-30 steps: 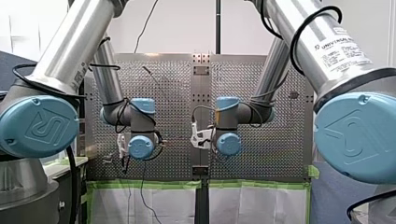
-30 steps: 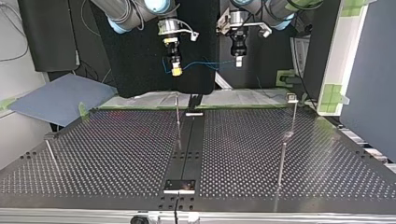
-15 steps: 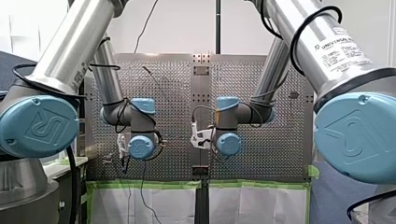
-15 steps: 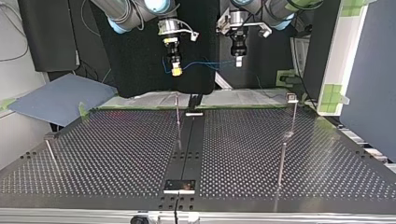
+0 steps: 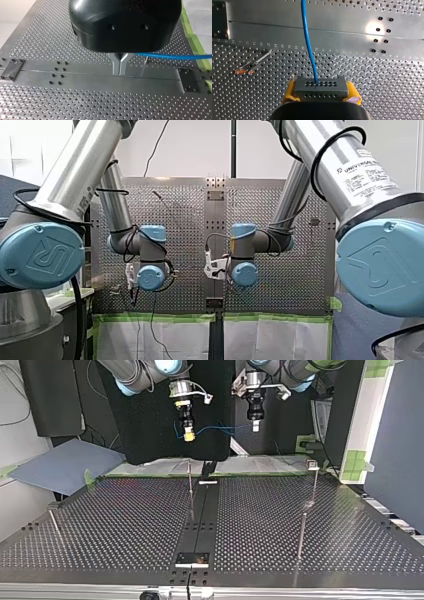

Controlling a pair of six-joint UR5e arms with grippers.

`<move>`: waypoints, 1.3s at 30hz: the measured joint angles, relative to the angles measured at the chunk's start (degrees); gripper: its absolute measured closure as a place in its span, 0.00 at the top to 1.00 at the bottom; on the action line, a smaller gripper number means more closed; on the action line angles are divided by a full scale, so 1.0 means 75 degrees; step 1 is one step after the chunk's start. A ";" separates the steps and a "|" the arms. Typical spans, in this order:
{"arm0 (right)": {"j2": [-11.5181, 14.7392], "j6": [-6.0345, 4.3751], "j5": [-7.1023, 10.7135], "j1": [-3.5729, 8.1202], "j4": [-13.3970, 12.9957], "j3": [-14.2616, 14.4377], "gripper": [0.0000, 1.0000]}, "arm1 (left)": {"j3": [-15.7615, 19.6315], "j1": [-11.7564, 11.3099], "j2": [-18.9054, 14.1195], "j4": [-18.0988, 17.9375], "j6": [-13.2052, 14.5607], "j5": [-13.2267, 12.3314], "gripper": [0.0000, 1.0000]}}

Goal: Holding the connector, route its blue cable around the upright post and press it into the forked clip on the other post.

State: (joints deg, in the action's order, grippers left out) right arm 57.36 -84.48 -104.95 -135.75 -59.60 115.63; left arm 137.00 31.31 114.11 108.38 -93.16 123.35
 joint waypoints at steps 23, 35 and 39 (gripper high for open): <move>0.0000 -0.0001 0.0000 0.0000 0.0000 0.0000 0.02 | 0.0000 0.0000 0.0000 0.0000 0.0000 0.0000 0.00; 0.0007 0.0017 0.0001 0.0004 0.0002 -0.0012 0.02 | 0.0000 -0.0007 0.0015 -0.0003 -0.0003 0.0002 0.00; 0.0009 0.0031 0.0000 0.0009 0.0000 -0.0021 0.02 | 0.0000 -0.0020 0.0127 -0.0009 -0.0009 0.0001 0.00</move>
State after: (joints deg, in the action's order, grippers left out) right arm 57.43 -84.25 -104.95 -135.68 -59.60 115.48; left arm 137.00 31.16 115.07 108.31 -93.23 123.36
